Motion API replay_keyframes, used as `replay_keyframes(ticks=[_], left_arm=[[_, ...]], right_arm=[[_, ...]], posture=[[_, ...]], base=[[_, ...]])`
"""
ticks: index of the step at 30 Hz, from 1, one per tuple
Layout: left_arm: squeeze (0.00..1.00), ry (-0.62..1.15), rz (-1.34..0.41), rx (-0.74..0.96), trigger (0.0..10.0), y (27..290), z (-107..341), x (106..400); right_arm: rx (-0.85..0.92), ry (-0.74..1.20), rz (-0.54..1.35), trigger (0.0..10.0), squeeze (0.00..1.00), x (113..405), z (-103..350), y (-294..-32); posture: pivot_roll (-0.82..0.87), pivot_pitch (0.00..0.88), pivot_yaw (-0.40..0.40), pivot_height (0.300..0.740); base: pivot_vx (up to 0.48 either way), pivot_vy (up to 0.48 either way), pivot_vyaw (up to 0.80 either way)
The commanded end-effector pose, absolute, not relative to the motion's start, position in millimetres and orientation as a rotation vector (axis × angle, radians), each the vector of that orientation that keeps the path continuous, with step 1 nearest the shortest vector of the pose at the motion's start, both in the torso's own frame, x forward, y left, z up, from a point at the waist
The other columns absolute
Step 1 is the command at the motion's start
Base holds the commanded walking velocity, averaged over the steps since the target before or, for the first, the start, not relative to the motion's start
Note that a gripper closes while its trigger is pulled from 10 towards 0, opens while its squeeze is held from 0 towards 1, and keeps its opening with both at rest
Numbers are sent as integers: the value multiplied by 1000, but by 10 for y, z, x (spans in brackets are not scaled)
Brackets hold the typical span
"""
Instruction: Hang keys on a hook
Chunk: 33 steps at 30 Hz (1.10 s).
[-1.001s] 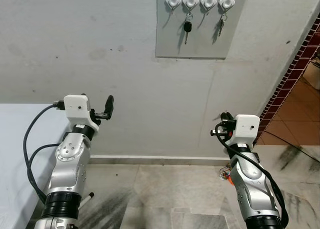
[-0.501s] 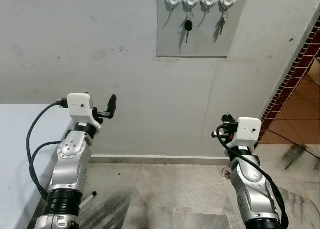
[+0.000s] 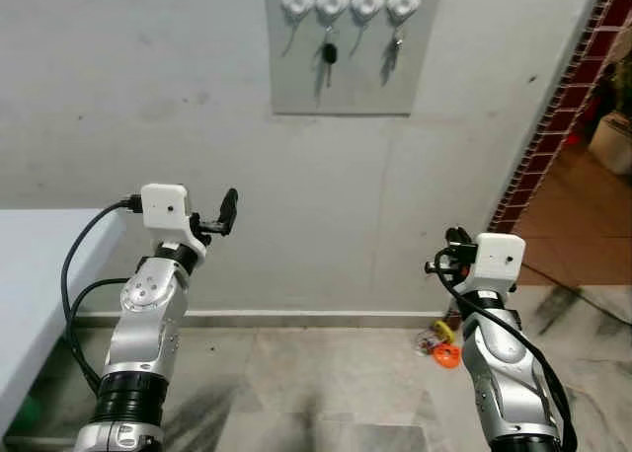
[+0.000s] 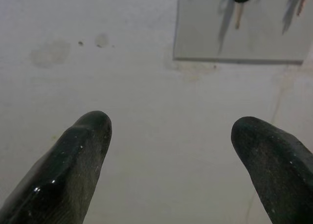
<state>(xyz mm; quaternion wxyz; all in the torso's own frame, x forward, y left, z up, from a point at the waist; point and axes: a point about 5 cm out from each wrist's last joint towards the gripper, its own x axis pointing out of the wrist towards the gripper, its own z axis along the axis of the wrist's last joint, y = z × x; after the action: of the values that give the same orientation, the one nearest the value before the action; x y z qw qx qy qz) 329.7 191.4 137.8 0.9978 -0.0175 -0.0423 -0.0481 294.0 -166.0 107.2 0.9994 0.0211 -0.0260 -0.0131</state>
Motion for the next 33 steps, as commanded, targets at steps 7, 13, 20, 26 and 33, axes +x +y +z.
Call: replay_keyframes(ticks=[7, 13, 20, 26, 33], left_arm=[[0, -93, -67, -77, 10000, 1877, 1416, 3321], [0, -50, -47, -79, 10000, 1888, 1365, 3318], [0, -24, -26, -78, 10000, 1908, 1331, 3317], [0, -6, -25, -112, 10000, 1888, 1310, 3318], [0, -7, -29, -108, 10000, 1902, 1317, 3318]], right_arm=[[41, -68, -31, 10000, 0, 2938, 1120, -1685], [41, -64, -25, 10000, 0, 2926, 1121, -1679], [42, -62, -19, 10000, 0, 2923, 1125, -1675], [37, -62, -15, 10000, 0, 2927, 1132, -1672], [34, -61, -10, 10000, 0, 2922, 1131, -1667]], posture=[[-14, 0, 27, 740], [-15, 0, 27, 740], [-17, 0, 24, 740], [-20, 0, 18, 740], [-21, 0, 19, 740]], base=[[0, -134, 0], [0, 0, 0], [0, 0, 0], [0, 0, 0], [0, 0, 0]])
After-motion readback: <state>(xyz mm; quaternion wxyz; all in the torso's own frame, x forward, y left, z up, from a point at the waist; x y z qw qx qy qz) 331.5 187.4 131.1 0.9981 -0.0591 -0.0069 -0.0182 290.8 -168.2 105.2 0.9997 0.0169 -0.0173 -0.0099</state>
